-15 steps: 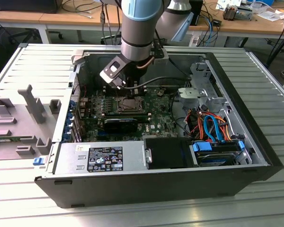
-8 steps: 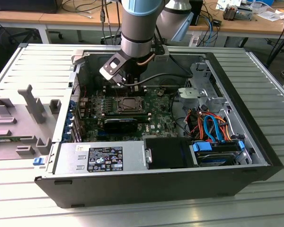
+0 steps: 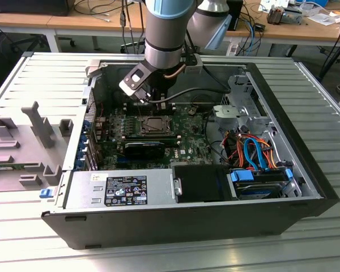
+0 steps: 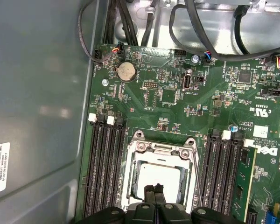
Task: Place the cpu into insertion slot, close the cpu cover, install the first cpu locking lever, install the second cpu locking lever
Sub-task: 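Install the first cpu locking lever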
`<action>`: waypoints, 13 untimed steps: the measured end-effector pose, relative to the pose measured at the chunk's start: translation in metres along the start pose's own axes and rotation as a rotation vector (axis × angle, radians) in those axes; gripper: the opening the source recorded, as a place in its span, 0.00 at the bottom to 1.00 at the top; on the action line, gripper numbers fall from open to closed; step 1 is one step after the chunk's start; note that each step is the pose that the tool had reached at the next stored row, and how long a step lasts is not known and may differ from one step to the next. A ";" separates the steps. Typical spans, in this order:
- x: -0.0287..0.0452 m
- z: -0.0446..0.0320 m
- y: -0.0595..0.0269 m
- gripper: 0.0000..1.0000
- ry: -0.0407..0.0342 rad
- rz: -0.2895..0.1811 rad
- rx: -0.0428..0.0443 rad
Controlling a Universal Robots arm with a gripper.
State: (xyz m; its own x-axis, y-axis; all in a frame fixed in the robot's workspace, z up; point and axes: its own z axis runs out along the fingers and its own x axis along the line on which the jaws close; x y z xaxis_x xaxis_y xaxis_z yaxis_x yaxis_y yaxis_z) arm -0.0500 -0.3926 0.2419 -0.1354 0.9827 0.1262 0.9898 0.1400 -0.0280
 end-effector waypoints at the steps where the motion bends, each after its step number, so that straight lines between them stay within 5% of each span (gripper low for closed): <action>1: 0.0000 0.0000 0.0000 0.11 -0.0002 -0.003 0.0005; 13: 0.0000 0.0000 0.0000 0.11 -0.0041 -0.147 0.0187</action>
State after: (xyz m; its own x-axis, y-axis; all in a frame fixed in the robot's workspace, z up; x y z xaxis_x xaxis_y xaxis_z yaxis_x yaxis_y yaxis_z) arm -0.0500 -0.3926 0.2419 -0.2793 0.9519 0.1263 0.9582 0.2848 -0.0280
